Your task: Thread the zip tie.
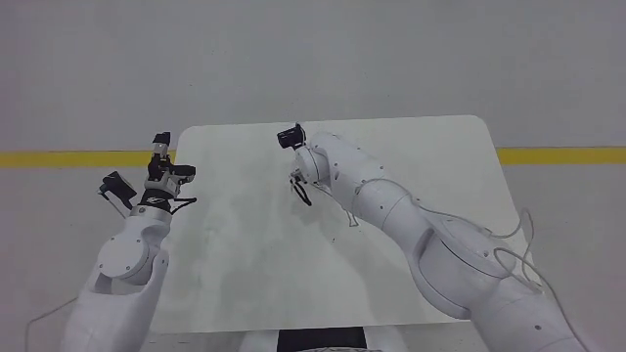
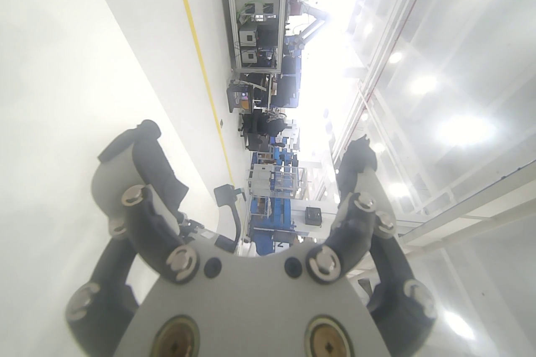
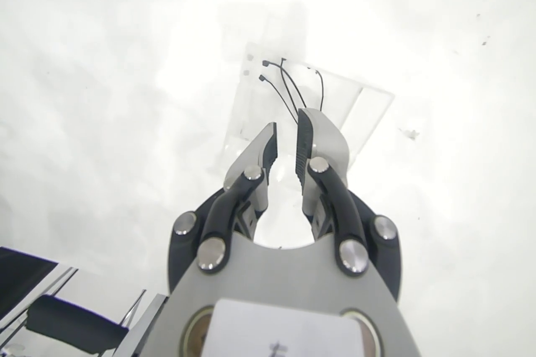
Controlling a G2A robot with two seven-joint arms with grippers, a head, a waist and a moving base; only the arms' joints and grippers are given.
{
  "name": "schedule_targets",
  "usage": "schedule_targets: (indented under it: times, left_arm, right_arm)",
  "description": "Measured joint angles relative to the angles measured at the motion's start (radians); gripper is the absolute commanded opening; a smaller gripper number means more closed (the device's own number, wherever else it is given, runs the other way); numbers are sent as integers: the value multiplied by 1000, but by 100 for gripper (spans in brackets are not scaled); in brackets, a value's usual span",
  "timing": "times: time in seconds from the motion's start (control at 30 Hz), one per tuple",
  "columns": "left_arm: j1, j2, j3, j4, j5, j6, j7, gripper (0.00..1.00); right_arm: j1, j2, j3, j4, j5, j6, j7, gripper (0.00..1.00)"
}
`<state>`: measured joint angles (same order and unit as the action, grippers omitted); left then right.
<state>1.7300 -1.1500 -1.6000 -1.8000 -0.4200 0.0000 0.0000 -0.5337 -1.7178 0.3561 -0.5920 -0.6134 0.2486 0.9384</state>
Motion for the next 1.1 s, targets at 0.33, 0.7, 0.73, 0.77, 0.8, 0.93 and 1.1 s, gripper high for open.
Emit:
schedule_targets:
  times: [0.33, 0.7, 0.73, 0.77, 0.8, 0.93, 1.1]
  left_arm:
    - [0, 0, 0, 0, 0, 0, 0, 100]
    - [0, 0, 0, 0, 0, 0, 0, 100]
    - [0, 0, 0, 0, 0, 0, 0, 100]
    - [0, 0, 0, 0, 0, 0, 0, 100]
    - [0, 0, 0, 0, 0, 0, 0, 100]
    - [0, 0, 0, 0, 0, 0, 0, 100]
    - [0, 0, 0, 0, 0, 0, 0, 100]
  right_arm:
    - [2, -32, 3, 44, -7, -101, 58, 16]
    - [4, -57, 18, 89, 18, -249, 142, 21]
    - [6, -59, 19, 93, 15, -252, 142, 20]
    - [9, -61, 20, 98, 6, -240, 129, 19]
    - [11, -63, 21, 102, -3, -219, 111, 18]
    - [12, -70, 26, 110, -33, -134, 43, 15]
    - [5, -81, 23, 121, -72, -78, 19, 9]
